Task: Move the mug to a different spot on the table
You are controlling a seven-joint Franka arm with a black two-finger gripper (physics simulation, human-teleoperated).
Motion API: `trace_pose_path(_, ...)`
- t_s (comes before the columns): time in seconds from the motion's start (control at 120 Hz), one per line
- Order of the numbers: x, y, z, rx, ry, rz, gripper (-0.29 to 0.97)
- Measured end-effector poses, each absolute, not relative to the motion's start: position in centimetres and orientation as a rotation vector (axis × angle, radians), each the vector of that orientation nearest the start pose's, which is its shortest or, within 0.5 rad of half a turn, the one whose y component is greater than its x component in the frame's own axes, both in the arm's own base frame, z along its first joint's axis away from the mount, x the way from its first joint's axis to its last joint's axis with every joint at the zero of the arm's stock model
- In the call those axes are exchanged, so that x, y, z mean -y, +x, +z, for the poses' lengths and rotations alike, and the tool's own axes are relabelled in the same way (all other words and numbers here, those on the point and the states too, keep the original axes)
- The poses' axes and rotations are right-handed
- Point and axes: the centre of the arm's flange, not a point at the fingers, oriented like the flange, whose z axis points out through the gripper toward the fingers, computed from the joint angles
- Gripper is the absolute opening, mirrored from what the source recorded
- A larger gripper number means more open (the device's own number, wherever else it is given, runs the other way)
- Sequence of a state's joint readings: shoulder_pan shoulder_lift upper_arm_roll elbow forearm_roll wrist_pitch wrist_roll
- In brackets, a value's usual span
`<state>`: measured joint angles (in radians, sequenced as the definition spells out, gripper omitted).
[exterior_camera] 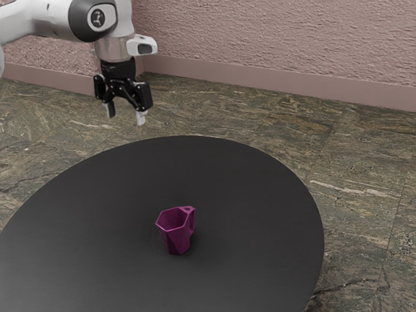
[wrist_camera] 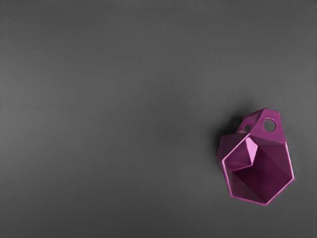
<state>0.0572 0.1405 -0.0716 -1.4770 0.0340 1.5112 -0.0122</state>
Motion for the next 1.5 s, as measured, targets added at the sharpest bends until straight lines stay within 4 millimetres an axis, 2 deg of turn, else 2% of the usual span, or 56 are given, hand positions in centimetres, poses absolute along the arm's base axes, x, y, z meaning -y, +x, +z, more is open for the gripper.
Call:
trace_pose_path(0.192, 0.4, 59.2, 58.7, -0.002, -3.123, 0.116, 0.68)
trace_pose_path(0.275, 0.5, 59.5, 58.0, -0.003, -3.127, 0.123, 0.68)
trace_pose_path(0.375, 0.8, 59.6, 54.5, -0.003, -3.13, 0.177, 0.68)
trace_pose_path(0.5, 2.0, 59.8, 48.7, -0.031, -3.121, 0.251, 0.68)
trace_pose_path(0.625, 3.4, 59.7, 44.7, -0.067, -3.125, 0.24, 0.68)
trace_pose_path(0.725, 4.0, 60.0, 42.9, -0.088, -3.136, 0.199, 0.68)
trace_pose_path(0.875, 7.0, 60.1, 40.6, -0.233, -3.146, 0.145, 0.68)
trace_pose_path(1.0, 8.5, 60.5, 38.0, -0.352, -3.135, 0.157, 0.68)
trace_pose_path(1.083, 9.3, 60.6, 37.2, -0.427, -3.116, 0.152, 0.68)
trace_pose_path(1.325, 9.9, 62.0, 33.6, -0.475, -3.153, 0.201, 0.68)
trace_pose_path(1.5, 10.5, 62.2, 31.4, -0.521, -3.145, 0.241, 0.68)
